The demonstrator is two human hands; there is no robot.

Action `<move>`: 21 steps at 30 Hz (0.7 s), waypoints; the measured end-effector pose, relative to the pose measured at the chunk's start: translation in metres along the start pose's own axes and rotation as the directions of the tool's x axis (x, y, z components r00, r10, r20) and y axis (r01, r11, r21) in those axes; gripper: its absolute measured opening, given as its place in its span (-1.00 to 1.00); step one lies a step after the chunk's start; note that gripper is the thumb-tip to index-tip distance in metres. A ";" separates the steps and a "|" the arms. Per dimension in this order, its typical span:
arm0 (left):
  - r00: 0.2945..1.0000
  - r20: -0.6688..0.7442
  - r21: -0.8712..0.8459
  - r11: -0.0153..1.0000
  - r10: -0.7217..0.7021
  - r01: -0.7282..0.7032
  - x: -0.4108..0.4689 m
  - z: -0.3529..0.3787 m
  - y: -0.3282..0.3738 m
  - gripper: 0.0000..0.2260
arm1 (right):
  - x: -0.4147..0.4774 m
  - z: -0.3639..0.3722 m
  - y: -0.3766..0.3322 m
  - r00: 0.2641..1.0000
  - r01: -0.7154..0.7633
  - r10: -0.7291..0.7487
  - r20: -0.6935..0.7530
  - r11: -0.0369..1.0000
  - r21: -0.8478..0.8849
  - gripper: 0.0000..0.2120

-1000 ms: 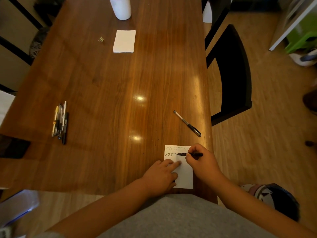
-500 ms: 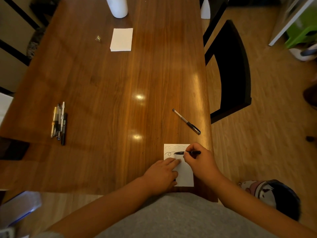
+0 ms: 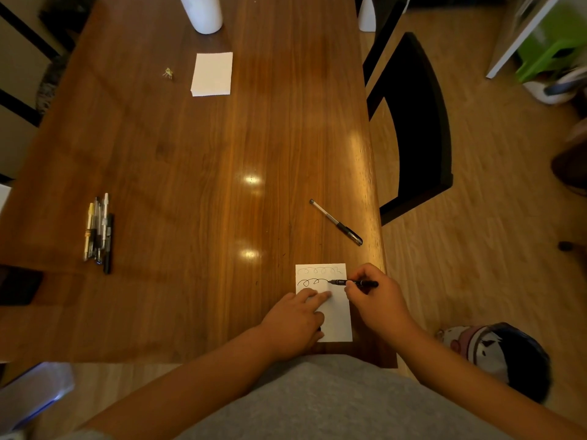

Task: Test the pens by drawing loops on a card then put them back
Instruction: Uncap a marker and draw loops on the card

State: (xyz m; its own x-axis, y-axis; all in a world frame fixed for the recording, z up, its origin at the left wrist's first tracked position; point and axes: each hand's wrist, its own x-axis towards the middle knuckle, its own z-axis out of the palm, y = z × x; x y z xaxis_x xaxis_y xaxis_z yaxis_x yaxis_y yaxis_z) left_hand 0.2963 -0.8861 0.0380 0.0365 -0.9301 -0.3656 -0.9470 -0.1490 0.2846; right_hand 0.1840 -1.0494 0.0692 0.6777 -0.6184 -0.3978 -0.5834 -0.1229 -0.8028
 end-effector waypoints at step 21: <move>0.999 -0.039 0.000 1.000 0.013 -0.013 0.006 0.008 0.000 -0.65 | 0.005 -0.010 0.007 0.999 -0.010 0.010 -0.038 1.000 0.020 -0.93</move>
State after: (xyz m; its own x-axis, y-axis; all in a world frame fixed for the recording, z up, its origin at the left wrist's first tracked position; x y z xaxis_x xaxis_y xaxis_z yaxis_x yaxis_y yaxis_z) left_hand 0.2941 -0.8887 0.0289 0.0366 -0.9443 -0.3270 -0.9474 -0.1369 0.2892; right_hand 0.1790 -1.0613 0.0664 0.6541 -0.6488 -0.3888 -0.5806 -0.1012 -0.8079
